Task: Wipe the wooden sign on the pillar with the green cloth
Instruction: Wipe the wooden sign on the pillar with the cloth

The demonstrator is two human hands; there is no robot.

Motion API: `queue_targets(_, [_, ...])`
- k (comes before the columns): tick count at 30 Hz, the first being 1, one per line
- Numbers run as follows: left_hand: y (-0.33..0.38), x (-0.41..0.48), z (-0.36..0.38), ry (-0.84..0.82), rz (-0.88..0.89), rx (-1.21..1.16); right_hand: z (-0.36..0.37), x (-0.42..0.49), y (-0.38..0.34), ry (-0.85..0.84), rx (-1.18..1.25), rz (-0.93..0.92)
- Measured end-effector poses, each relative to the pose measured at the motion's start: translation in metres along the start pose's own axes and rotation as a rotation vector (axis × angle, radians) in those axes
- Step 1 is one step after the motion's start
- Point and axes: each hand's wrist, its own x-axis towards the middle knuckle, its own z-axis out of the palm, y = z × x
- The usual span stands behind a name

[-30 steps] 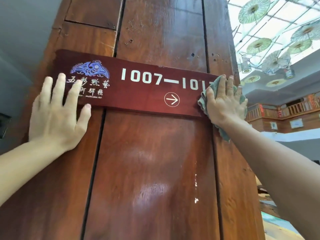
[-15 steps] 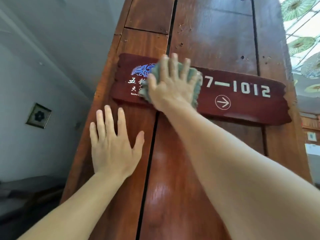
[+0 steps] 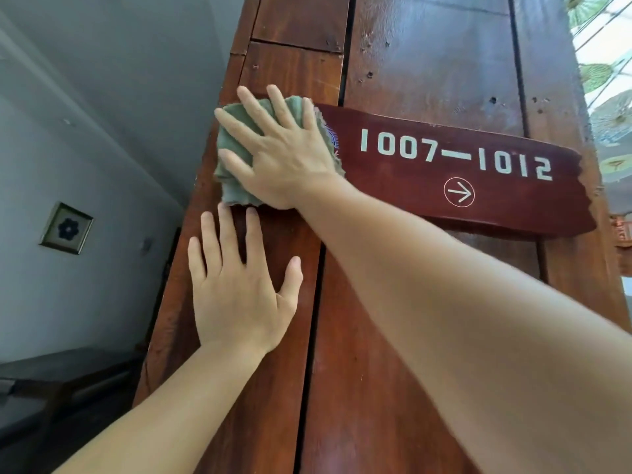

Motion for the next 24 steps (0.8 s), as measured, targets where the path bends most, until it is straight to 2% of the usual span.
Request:
queue_targets(2, [-0.001, -0.001, 0.003, 0.015, 0.0, 0.021, -0.003, -0.005, 0.036, 0.007, -0.001, 0.119])
queue_targets(6, [-0.001, -0.002, 0.007, 0.038, 0.0, 0.031, -0.003, -0.015, 0.083, 0.017, 0.115, 0.805])
queue_targets(8, [-0.001, -0.002, 0.008, 0.052, 0.003, 0.04, 0.0, -0.011, 0.061, 0.036, 0.147, 0.962])
queue_targets(9, [-0.002, -0.002, 0.008, 0.053, 0.01, 0.045, 0.001, -0.009, 0.043, 0.053, 0.15, 0.943])
queue_targets(10, [-0.003, -0.002, 0.009, 0.053, 0.015, 0.046, 0.004, -0.008, 0.024, 0.073, 0.143, 0.849])
queue_targets(13, [-0.003, -0.001, 0.007, 0.05, 0.007, 0.025, 0.008, -0.017, -0.007, 0.046, 0.084, 0.398])
queue_targets(15, [-0.003, -0.001, 0.003, 0.011, 0.002, 0.031, 0.002, -0.031, 0.004, -0.017, 0.048, 0.241])
queue_targets(17, [-0.005, -0.001, -0.003, -0.056, 0.013, 0.029, 0.0, -0.055, 0.019, -0.042, 0.012, 0.2])
queue_targets(20, [-0.009, -0.001, -0.022, -0.183, 0.013, -0.046, -0.004, -0.098, 0.018, -0.092, 0.021, 0.263])
queue_targets(24, [0.01, -0.021, -0.055, -0.251, -0.1, -0.394, -0.02, -0.136, -0.018, -0.215, 0.264, 0.355])
